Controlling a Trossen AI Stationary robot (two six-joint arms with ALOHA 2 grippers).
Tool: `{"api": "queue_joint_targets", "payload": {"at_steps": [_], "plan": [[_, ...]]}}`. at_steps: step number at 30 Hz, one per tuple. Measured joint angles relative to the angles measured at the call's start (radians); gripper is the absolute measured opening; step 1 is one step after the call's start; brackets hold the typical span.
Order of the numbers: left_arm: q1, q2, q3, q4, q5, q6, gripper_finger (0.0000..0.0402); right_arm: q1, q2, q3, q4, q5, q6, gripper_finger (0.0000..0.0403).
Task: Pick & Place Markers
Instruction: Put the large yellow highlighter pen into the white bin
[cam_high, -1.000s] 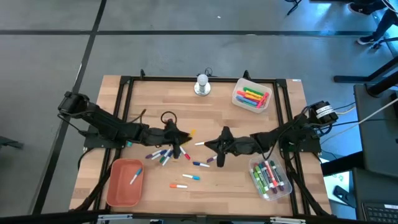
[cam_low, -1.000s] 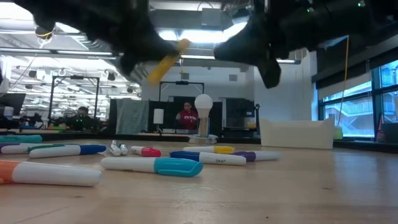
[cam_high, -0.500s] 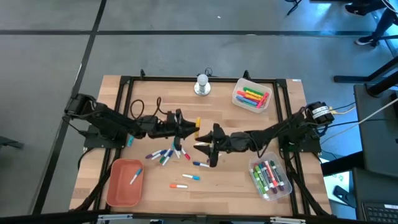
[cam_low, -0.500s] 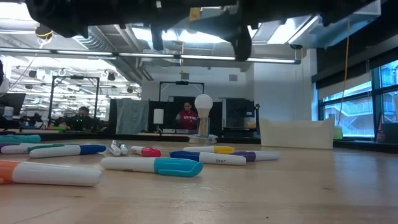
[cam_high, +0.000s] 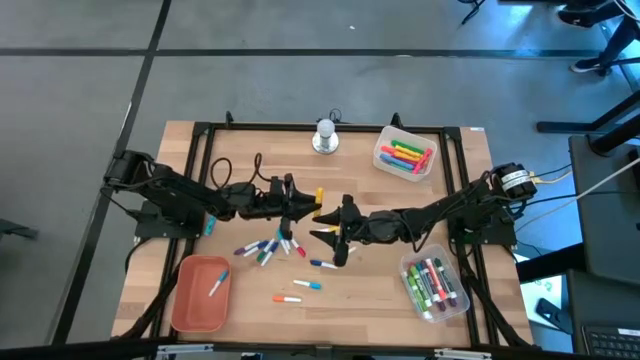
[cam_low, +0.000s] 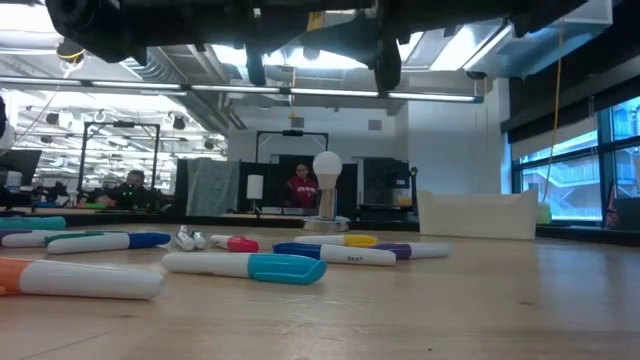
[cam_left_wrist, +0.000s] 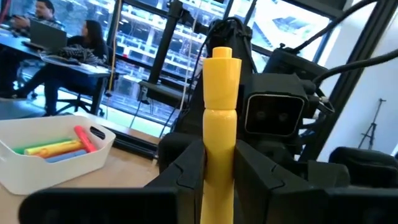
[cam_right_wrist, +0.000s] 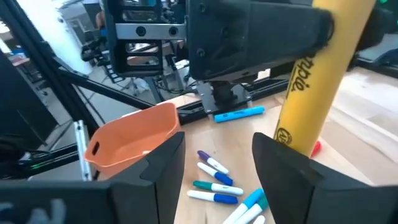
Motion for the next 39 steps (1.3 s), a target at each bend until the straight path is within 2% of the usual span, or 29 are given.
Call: {"api": "queue_joint_targets", "payload": {"at_steps": [3, 6, 10, 13, 20, 26, 33, 39], "plan": [[-0.006, 0.0, 0.0, -0.009, 0.009, -0.008, 0.0058, 0.023, -0.02, 0.0, 0.016, 0.002, -0.01, 0.019], [-0.007, 0.0, 0.001, -0.018, 0.026, -0.012, 0.0058, 0.048, -0.061, 0.0, 0.014, 0.031, -0.087, 0.0191], [-0.007, 0.0, 0.0, -0.023, 0.021, -0.024, 0.0059, 0.086, -0.101, 0.001, -0.081, 0.247, -0.164, 0.0191], [-0.007, -0.002, 0.0, -0.021, 0.025, -0.02, 0.0059, 0.089, -0.097, 0.002, -0.132, 0.322, -0.118, 0.0191], [-0.01, -0.002, 0.0, 0.012, 0.013, -0.011, 0.0059, 0.035, -0.059, 0.002, -0.129, 0.126, -0.001, 0.0191], [-0.044, -0.002, 0.0, 0.011, -0.102, -0.027, 0.0059, 0.017, -0.059, 0.002, -0.127, 0.121, -0.033, 0.0191], [-0.052, -0.002, 0.0, 0.014, -0.11, -0.012, 0.0059, 0.011, -0.059, 0.001, -0.103, 0.107, -0.051, 0.0191], [-0.053, -0.002, 0.0, 0.014, -0.11, -0.003, 0.0059, 0.006, -0.059, 0.001, -0.075, 0.042, -0.053, 0.0191]]}}
